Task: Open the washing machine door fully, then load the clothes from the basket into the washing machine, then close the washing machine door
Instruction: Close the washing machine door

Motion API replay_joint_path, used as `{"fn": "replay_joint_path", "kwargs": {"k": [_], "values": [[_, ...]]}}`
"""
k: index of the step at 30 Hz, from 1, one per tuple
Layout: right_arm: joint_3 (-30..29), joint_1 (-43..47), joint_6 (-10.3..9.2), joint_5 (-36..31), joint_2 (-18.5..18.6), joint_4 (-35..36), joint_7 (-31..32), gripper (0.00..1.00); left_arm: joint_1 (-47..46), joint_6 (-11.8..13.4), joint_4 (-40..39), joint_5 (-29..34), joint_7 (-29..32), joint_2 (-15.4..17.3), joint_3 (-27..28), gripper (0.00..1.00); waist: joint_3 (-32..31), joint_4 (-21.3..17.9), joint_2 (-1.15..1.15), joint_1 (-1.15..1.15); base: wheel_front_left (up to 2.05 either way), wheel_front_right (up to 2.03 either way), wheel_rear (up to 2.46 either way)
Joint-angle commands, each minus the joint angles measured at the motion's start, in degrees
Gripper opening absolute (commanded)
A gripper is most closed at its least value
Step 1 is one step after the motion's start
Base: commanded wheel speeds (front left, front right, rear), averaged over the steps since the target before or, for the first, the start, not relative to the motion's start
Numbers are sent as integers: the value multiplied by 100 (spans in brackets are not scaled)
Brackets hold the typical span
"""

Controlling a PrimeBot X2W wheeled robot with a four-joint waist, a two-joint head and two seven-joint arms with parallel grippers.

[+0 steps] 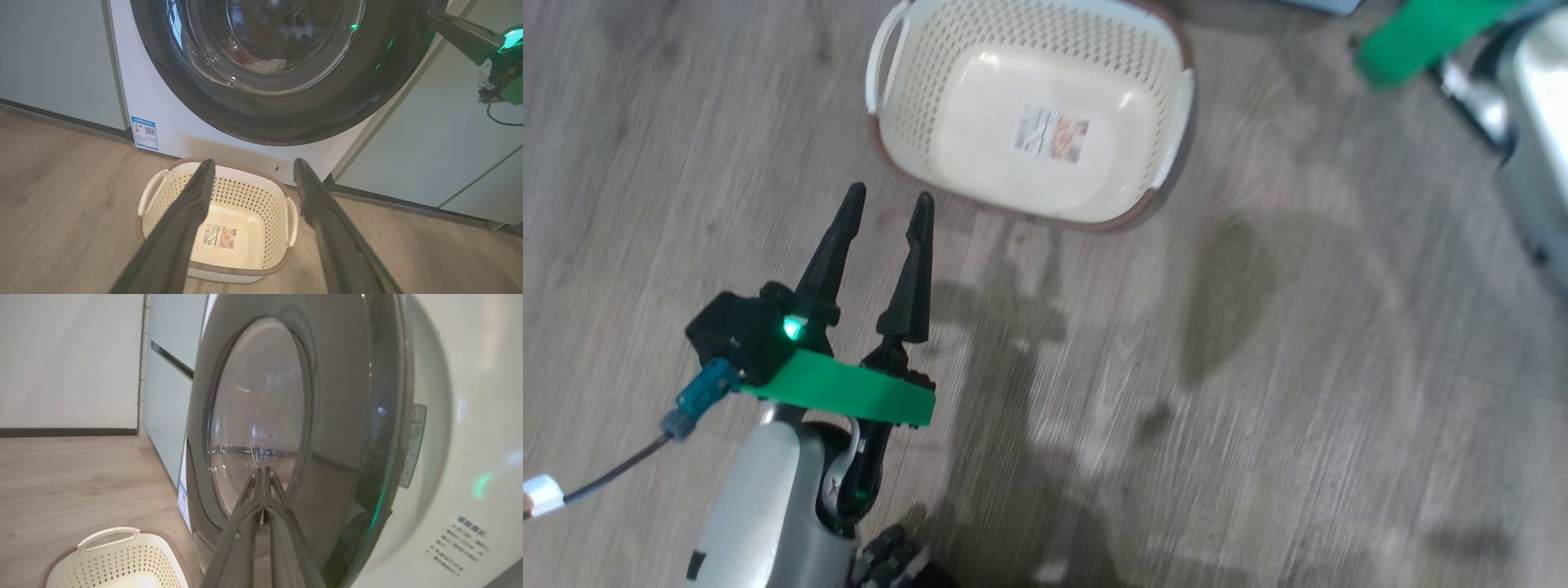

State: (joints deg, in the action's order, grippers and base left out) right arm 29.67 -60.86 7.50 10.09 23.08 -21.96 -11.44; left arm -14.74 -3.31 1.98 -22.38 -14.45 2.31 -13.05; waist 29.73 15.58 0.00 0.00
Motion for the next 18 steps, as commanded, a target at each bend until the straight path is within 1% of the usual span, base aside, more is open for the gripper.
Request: {"fn": "replay_joint_path", "kwargs": {"k": [1, 9, 18], "values": [[17, -116, -1, 26, -15, 40, 52, 0, -72, 29, -192, -50, -55, 57, 155, 100, 215, 171, 0, 0, 0, 0, 0], [-82, -1083, -1, -183, -115, -1108, 74, 0, -166, 41, -186, -133, -55, 57, 140, 100, 417, 262, 0, 0, 0, 0, 0], [-128, -1791, -1, -458, -193, -1949, 25, 0, -225, 60, -198, -166, -55, 57, 76, 100, 553, 296, 0, 0, 0, 0, 0]]}}
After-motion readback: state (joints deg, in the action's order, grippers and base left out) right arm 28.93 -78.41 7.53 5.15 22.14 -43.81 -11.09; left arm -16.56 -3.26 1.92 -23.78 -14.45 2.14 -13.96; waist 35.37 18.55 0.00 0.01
